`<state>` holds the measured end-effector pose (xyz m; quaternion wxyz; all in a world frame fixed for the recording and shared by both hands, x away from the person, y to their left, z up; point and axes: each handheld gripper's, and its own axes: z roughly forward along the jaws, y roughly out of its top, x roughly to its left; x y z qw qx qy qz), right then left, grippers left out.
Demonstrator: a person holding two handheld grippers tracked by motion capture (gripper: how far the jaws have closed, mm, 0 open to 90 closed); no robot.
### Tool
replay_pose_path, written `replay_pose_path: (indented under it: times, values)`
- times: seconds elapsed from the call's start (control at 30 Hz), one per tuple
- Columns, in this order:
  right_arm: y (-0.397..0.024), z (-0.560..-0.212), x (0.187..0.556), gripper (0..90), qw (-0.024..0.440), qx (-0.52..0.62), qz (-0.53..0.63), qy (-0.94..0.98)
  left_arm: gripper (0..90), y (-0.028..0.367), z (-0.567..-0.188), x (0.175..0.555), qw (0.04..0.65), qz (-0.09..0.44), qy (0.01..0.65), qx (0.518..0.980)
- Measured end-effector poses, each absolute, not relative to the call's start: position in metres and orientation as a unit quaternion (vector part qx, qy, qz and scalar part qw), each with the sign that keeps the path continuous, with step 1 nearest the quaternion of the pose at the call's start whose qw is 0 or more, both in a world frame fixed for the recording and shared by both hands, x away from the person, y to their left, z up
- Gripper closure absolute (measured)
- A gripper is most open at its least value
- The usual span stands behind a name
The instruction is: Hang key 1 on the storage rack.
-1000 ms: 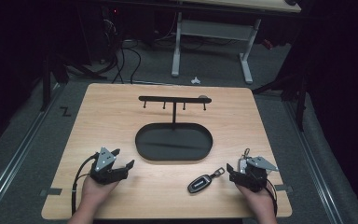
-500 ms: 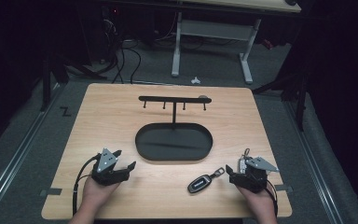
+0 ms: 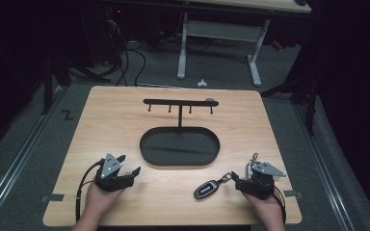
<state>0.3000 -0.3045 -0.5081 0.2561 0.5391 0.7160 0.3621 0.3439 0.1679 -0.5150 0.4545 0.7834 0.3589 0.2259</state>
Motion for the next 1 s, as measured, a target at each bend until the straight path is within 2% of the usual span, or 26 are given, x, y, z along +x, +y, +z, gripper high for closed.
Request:
replay_pose_path:
  times: [0.2, 0.3, 0.47, 0.7, 0.83, 0.93, 1.0]
  values:
    - [-0.3, -0.506, 0.298, 17.6, 0.243, 0.532, 0.361, 0.726, 27.6, 0.168, -0.516, 0.345, 0.453, 0.224, 0.361, 0.784]
    - [-0.3, -0.505, 0.295, 19.4, 0.244, 0.53, 0.36, 0.728, 27.6, 0.168, -0.515, 0.344, 0.453, 0.225, 0.36, 0.784]
    - [-0.3, -0.507, 0.291, 27.5, 0.227, 0.536, 0.357, 0.731, 27.6, 0.168, -0.515, 0.343, 0.454, 0.225, 0.358, 0.784]
    - [-0.293, -0.507, 0.288, 29.3, 0.225, 0.53, 0.352, 0.738, 27.5, 0.168, -0.515, 0.344, 0.455, 0.222, 0.357, 0.785]
    - [-0.274, -0.506, 0.289, 26.8, 0.217, 0.516, 0.357, 0.748, 27.5, 0.167, -0.515, 0.343, 0.456, 0.221, 0.36, 0.783]
    - [-0.248, -0.507, 0.289, 18.5, 0.216, 0.507, 0.356, 0.754, 27.6, 0.166, -0.515, 0.342, 0.454, 0.22, 0.358, 0.786]
    - [-0.236, -0.508, 0.288, 16.1, 0.213, 0.498, 0.354, 0.762, 27.6, 0.166, -0.515, 0.342, 0.454, 0.22, 0.357, 0.786]
